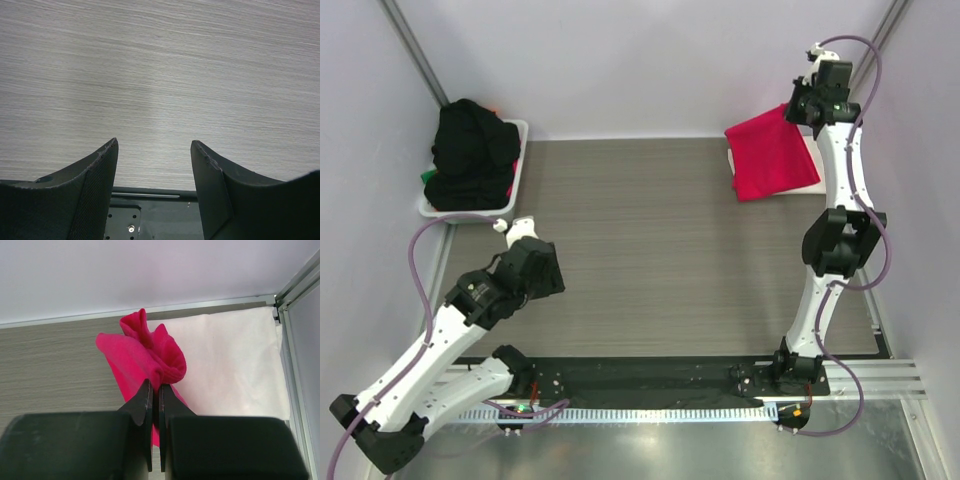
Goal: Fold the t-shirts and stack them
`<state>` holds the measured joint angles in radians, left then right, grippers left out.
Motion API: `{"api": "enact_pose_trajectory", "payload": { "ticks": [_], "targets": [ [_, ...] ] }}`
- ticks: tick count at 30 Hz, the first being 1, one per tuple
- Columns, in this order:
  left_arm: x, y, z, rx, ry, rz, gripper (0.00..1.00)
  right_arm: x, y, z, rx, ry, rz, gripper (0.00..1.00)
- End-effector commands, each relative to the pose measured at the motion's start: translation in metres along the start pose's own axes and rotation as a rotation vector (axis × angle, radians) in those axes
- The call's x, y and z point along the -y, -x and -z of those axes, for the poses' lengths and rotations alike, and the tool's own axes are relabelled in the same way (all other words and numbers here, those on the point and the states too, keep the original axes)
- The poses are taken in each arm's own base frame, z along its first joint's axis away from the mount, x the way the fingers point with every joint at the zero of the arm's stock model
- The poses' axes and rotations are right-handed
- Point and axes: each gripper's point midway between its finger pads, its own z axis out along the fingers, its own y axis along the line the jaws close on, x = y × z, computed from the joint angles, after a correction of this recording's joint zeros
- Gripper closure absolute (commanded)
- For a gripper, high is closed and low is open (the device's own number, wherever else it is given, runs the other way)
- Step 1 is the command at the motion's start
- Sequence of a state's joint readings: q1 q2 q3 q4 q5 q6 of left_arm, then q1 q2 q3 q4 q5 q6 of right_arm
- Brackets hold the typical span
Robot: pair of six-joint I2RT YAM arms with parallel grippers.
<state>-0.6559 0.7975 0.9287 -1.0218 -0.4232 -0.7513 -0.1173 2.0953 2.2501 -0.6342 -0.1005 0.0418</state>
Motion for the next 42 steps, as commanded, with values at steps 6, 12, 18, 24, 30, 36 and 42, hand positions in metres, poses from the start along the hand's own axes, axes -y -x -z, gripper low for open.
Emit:
{"api": "enact_pose_trajectory", "payload": {
  "ticks": [6, 12, 18, 24, 30, 36, 42],
  "targets": [
    [-0.001, 0.006, -0.003, 0.024, 0.022, 0.009, 0.39, 0.018, 0.035, -0.015, 0.114, 0.009, 0.002, 0.99],
    [-0.002, 0.005, -0.005, 0.018, 0.038, 0.008, 0.39, 0.035, 0.038, -0.043, 0.142, -0.022, 0.023, 0.99],
    [-0.004, 0.003, -0.009, 0.006, 0.06, 0.001, 0.39, 0.055, 0.023, -0.076, 0.151, -0.058, 0.024, 0.99],
    [-0.005, 0.001, -0.011, -0.006, 0.077, -0.004, 0.39, 0.075, 0.011, -0.106, 0.181, -0.116, 0.053, 0.99],
    [-0.007, -0.001, -0.013, -0.017, 0.094, -0.009, 0.39, 0.104, 0.001, -0.139, 0.252, -0.224, 0.047, 0.99],
    [-0.008, 0.001, -0.012, -0.009, 0.098, -0.004, 0.38, 0.151, 0.001, -0.136, 0.323, -0.502, -0.015, 0.07],
    [-0.007, 0.005, -0.005, 0.017, 0.065, 0.017, 0.31, 0.133, 0.074, -0.049, 0.477, -0.518, -0.195, 0.0]
  ]
}}
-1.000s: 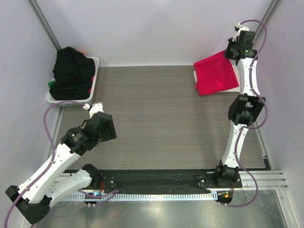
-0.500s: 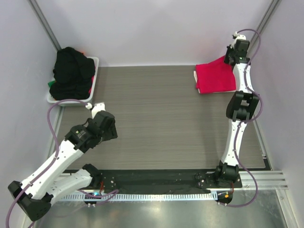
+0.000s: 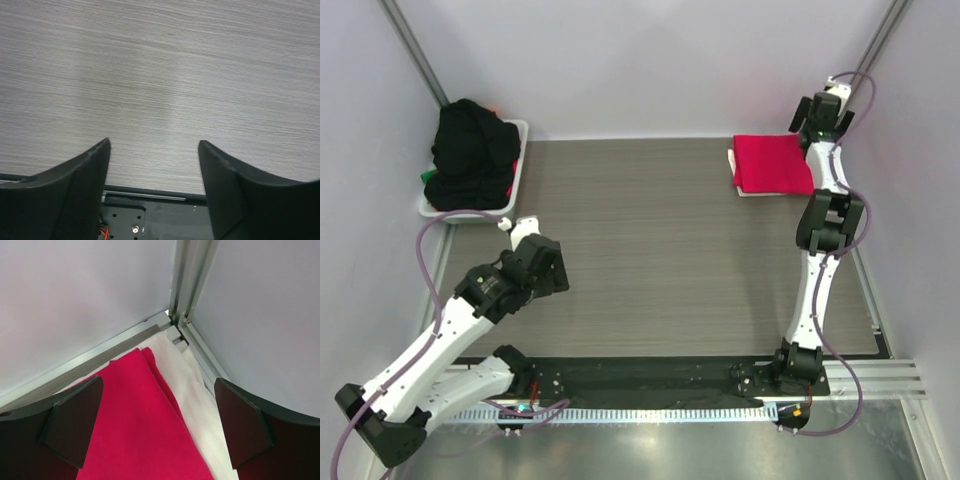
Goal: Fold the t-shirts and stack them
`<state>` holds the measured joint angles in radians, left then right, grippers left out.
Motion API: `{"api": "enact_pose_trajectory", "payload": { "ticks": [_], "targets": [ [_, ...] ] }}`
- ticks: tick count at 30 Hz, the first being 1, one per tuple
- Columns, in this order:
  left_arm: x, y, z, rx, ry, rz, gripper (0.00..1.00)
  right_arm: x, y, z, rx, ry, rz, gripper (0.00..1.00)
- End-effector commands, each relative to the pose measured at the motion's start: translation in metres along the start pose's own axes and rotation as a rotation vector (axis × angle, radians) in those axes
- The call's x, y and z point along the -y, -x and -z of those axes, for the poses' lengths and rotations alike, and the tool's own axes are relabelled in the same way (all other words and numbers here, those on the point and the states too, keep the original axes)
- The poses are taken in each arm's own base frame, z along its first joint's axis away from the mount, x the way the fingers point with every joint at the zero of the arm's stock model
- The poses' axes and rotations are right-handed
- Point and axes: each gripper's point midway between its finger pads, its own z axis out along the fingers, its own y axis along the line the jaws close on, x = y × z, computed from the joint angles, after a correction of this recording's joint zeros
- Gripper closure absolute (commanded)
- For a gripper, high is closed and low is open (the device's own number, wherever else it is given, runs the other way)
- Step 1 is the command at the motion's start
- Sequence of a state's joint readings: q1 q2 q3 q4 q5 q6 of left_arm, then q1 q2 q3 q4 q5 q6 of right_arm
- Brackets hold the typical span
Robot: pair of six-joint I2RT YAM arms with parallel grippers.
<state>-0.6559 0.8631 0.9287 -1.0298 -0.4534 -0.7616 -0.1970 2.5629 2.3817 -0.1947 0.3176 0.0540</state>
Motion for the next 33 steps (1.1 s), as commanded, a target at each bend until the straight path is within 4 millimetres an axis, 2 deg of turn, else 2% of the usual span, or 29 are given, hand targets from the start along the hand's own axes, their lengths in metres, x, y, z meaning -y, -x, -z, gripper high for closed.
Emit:
{"api": "enact_pose_trajectory", "payload": {
  "ticks": [1, 3, 4, 6, 7, 8, 9, 10, 11, 12, 13, 14, 15, 16, 17, 18, 19, 21, 22, 23, 24, 27, 28, 33],
  "targets": [
    [-0.003, 0.01, 0.007, 0.053, -0.006, 0.042, 0.26, 0.013, 0.156, 0.092, 0.29, -0.007, -0.229, 0.0],
    [-0.005, 0.011, 0.01, 0.068, -0.016, 0.051, 0.21, 0.005, 0.173, 0.119, 0.295, 0.054, -0.271, 0.0],
    [-0.004, 0.012, 0.01, 0.075, -0.024, 0.055, 0.18, -0.004, 0.192, 0.151, 0.303, 0.127, -0.338, 0.0],
    [-0.002, 0.014, 0.014, 0.087, -0.049, 0.061, 0.14, -0.017, 0.189, 0.182, 0.245, 0.215, -0.384, 0.0],
    [-0.003, 0.015, 0.015, 0.093, -0.05, 0.064, 0.05, -0.021, 0.184, 0.207, 0.208, 0.252, -0.448, 0.0],
    [-0.003, 0.017, 0.016, 0.105, -0.055, 0.07, 0.01, -0.038, 0.174, 0.229, 0.158, 0.329, -0.465, 0.0],
    [-0.003, 0.018, 0.017, 0.112, -0.061, 0.072, 0.0, -0.047, 0.165, 0.245, 0.127, 0.372, -0.474, 0.0],
    [-0.005, 0.021, 0.019, 0.136, -0.066, 0.082, 0.0, -0.051, 0.144, 0.272, 0.075, 0.4, -0.512, 0.0],
    [-0.005, 0.023, 0.02, 0.151, -0.068, 0.086, 0.0, -0.076, 0.126, 0.295, 0.024, 0.475, -0.504, 0.0],
    [-0.007, 0.024, 0.021, 0.166, -0.069, 0.093, 0.0, -0.086, 0.11, 0.311, -0.014, 0.511, -0.494, 0.0],
    [-0.011, 0.028, 0.025, 0.193, -0.067, 0.107, 0.0, -0.104, 0.064, 0.328, -0.108, 0.541, -0.458, 0.0],
    [-0.011, 0.029, 0.027, 0.205, -0.078, 0.12, 0.0, -0.126, 0.057, 0.373, -0.123, 0.634, -0.45, 0.0],
    [-0.011, 0.031, 0.029, 0.221, -0.093, 0.13, 0.0, -0.134, 0.04, 0.393, -0.155, 0.667, -0.439, 0.0],
    [-0.01, 0.027, 0.028, 0.216, -0.11, 0.135, 0.0, -0.139, -0.005, 0.403, -0.241, 0.67, -0.409, 0.0],
    [-0.008, 0.031, 0.034, 0.25, -0.147, 0.156, 0.0, -0.158, -0.019, 0.447, -0.304, 0.796, -0.408, 0.0],
    [-0.008, 0.031, 0.035, 0.259, -0.158, 0.16, 0.0, -0.162, -0.037, 0.461, -0.356, 0.837, -0.4, 0.0],
    [-0.01, 0.031, 0.035, 0.27, -0.16, 0.165, 0.0, -0.163, -0.075, 0.47, -0.439, 0.852, -0.376, 0.01],
    [-0.013, 0.034, 0.041, 0.296, -0.17, 0.18, 0.0, -0.166, -0.107, 0.502, -0.552, 0.923, -0.375, 0.0],
    [-0.015, 0.034, 0.041, 0.302, -0.167, 0.182, 0.0, -0.16, -0.14, 0.509, -0.634, 0.908, -0.36, 0.0],
    [-0.018, 0.035, 0.042, 0.312, -0.162, 0.192, 0.0, -0.157, -0.155, 0.517, -0.673, 0.919, -0.35, 0.0],
    [-0.019, 0.035, 0.043, 0.315, -0.163, 0.198, 0.0, -0.151, -0.177, 0.533, -0.719, 0.938, -0.322, 0.01],
    [-0.021, 0.035, 0.043, 0.317, -0.152, 0.203, 0.0, -0.126, -0.205, 0.551, -0.751, 0.92, -0.323, 0.0],
    [-0.021, 0.034, 0.042, 0.315, -0.146, 0.201, 0.0, -0.121, -0.209, 0.556, -0.752, 0.928, -0.33, 0.0],
    [-0.021, 0.033, 0.039, 0.298, -0.126, 0.192, 0.0, -0.094, -0.21, 0.569, -0.699, 0.948, -0.372, 0.0]
  ]
}}
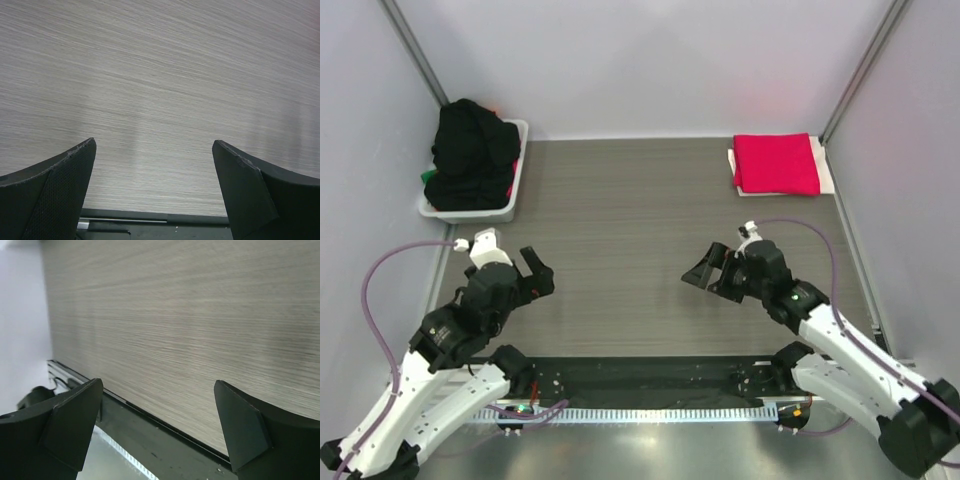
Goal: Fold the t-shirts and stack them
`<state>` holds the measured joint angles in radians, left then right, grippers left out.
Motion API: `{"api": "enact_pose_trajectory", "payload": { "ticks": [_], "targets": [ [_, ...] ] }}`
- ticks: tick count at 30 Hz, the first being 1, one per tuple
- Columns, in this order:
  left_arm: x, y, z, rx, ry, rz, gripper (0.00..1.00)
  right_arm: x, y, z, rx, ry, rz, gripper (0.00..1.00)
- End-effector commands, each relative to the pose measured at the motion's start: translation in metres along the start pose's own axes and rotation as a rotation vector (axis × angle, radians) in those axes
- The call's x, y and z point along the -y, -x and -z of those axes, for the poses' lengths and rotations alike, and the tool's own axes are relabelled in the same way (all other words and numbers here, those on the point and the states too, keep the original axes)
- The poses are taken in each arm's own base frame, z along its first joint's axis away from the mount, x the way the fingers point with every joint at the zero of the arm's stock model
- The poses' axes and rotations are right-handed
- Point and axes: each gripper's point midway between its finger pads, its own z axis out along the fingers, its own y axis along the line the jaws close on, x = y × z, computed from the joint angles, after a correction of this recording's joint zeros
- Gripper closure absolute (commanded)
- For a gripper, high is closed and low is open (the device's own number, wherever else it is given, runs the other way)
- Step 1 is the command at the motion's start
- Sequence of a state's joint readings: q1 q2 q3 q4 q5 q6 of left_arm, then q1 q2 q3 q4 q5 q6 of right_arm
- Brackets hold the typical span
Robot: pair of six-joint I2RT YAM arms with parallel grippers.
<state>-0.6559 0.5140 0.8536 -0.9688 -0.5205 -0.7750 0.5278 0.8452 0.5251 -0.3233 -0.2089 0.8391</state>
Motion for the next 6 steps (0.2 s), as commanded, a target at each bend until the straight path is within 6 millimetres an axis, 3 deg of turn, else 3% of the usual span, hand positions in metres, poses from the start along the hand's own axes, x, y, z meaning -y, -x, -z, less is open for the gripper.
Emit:
{"api": "enact_pose_trajectory", "payload": {
  "ticks": [1, 4, 6],
  "targets": [
    [0.001, 0.008, -0.004, 0.032, 0.023, 0.014, 0.0, -0.008, 0.007, 0.016, 0.061, 0.04, -0.018, 0.0],
    [-0.001, 0.008, -0.005, 0.031, 0.036, 0.016, 0.0, -0.007, 0.004, 0.024, 0.062, 0.035, -0.005, 0.0],
    [-0.004, 0.009, -0.005, 0.038, 0.057, 0.025, 0.0, -0.007, 0.014, 0.031, 0.112, 0.016, 0.004, 0.0]
  ]
}}
